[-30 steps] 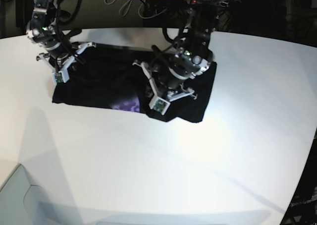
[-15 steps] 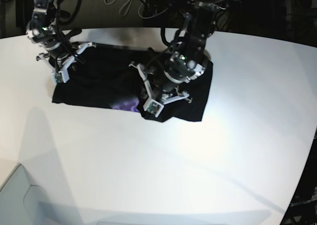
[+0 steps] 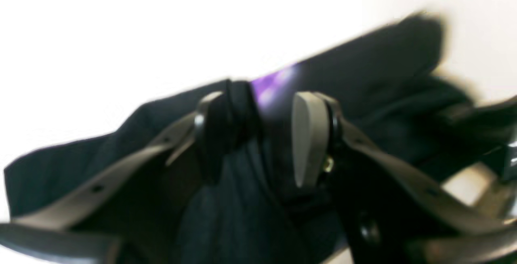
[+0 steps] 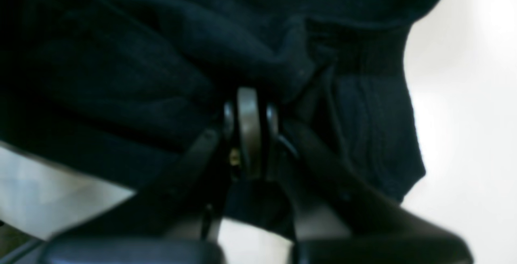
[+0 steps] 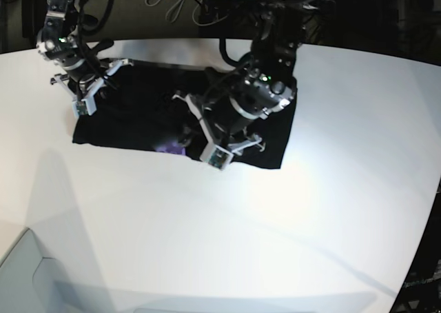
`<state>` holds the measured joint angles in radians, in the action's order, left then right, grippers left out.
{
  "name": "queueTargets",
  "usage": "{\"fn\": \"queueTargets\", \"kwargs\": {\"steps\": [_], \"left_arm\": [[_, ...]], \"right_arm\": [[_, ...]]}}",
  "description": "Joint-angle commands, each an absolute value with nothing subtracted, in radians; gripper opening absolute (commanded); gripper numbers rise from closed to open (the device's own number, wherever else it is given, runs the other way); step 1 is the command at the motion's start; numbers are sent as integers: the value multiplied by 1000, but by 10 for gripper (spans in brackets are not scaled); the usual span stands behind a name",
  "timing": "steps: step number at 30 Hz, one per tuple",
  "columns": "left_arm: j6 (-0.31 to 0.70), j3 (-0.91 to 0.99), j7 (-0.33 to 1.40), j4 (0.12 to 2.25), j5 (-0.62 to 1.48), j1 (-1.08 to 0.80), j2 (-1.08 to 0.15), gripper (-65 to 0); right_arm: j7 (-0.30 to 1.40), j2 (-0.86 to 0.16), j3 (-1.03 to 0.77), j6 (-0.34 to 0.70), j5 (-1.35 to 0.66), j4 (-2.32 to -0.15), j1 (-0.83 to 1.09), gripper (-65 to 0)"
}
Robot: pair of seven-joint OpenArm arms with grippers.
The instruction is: Layout the t-shirt on the table in an organized manner, then fold the t-shirt properly
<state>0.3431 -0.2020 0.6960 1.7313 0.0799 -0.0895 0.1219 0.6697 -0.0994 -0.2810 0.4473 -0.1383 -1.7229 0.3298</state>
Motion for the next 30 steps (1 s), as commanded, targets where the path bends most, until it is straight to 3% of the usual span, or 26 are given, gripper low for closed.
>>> {"fn": "queueTargets", "kwargs": {"steps": [1, 8, 14, 23, 30], "left_arm": [[346, -200, 673, 1768, 111, -81, 111, -383], [337, -45, 679, 1768, 142, -81, 61, -383], [346, 111, 673, 1626, 143, -45, 27, -383], [346, 117, 671, 1498, 143, 4, 7, -383], [346, 116, 671, 1503, 143, -2, 1, -383]], "right_arm": [[661, -107, -285, 446, -142, -1736, 325, -650], [661, -107, -285, 446, -142, -1744, 321, -629], [661, -107, -286, 446, -142, -1782, 323, -484], [719, -108, -291, 446, -142, -1868, 321, -341], [763, -108, -294, 441, -142, -1847, 285, -160]]}}
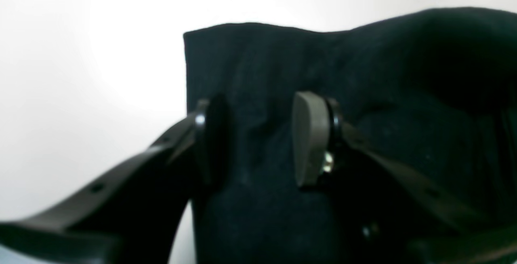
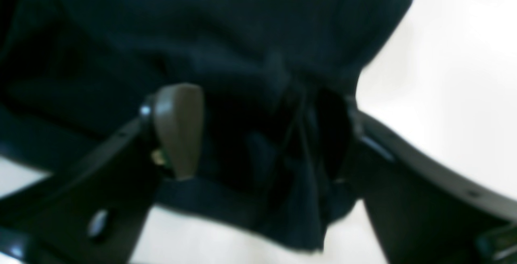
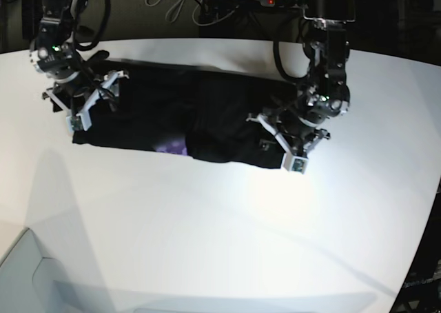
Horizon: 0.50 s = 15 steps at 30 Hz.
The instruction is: Layout the t-shirt on the table in an organized manner, then fold the t-shirt properly
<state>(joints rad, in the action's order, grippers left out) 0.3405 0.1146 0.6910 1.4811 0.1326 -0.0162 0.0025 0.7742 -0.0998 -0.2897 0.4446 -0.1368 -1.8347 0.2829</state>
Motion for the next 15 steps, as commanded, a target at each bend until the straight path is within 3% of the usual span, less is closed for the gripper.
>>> {"fn": "queueTargets", "kwargs": {"steps": [1, 15], "left_arm": [[346, 117, 671, 1503, 143, -2, 1, -383], [346, 116, 671, 1508, 143, -16, -1, -383]], "right_arm": [[762, -110, -294, 441, -142, -1847, 285, -148], [760, -113, -352, 441, -142, -1728, 222, -130]]}}
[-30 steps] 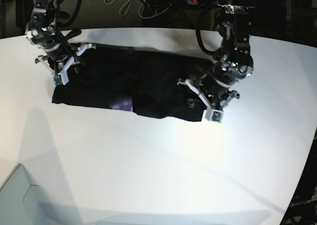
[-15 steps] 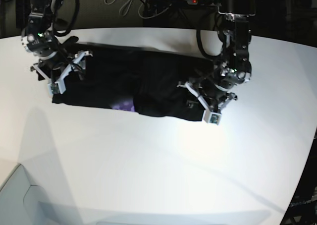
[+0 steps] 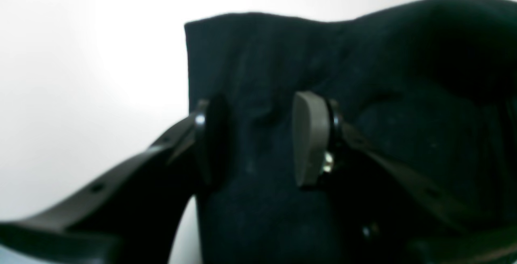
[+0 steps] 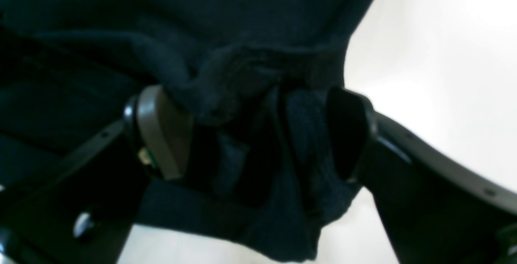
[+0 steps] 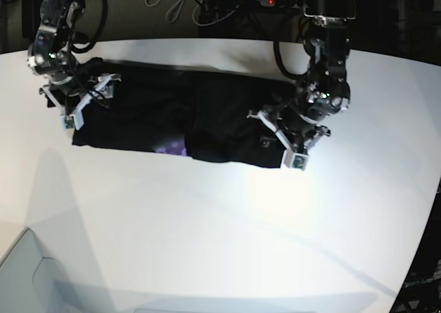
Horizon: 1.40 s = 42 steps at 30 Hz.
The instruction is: Layout the t-shirt on the table in an organized manner, then fold the t-shirt properly
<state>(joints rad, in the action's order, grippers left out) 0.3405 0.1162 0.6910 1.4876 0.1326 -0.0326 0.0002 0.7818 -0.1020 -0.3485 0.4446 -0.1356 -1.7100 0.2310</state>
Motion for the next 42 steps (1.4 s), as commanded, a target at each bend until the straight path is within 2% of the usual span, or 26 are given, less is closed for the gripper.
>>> {"fn": "queueTargets", "kwargs": {"steps": [1, 42], "left_arm": [[346, 116, 671, 1508, 143, -16, -1, -383], [337, 116, 673, 1463, 134, -18, -33, -387]], "right_arm": [[760, -113, -352, 441, -142, -1728, 222, -130], [759, -171, -390, 444, -142, -1604, 67, -129]]}}
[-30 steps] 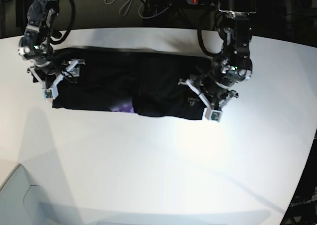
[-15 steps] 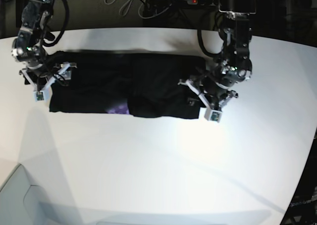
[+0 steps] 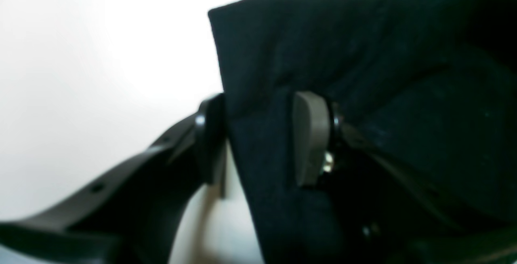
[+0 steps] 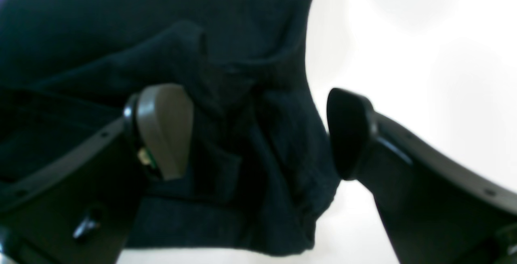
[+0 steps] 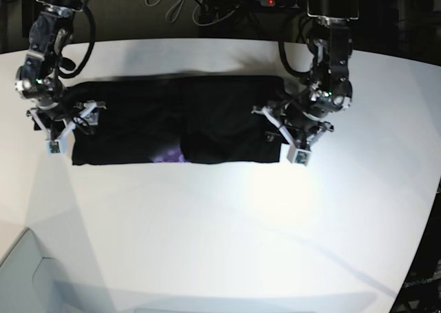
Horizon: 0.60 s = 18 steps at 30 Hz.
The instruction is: Layout the t-shirt on the table in an organized manner, then fold the t-shirt properly
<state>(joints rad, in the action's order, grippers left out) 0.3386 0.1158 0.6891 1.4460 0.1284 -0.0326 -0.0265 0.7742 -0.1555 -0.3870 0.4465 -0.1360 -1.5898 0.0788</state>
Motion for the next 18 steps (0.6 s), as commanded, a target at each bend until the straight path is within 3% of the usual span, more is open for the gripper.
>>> {"fn": "queueTargets", "kwargs": {"steps": [1, 18], "left_arm": [[337, 113, 673, 1463, 134, -18, -33, -387], [338, 117, 673, 1463, 136, -16, -36, -387]], "right_arm": [[759, -171, -390, 444, -142, -1595, 62, -129], [757, -171, -392, 446, -145, -1414, 15, -131]]}}
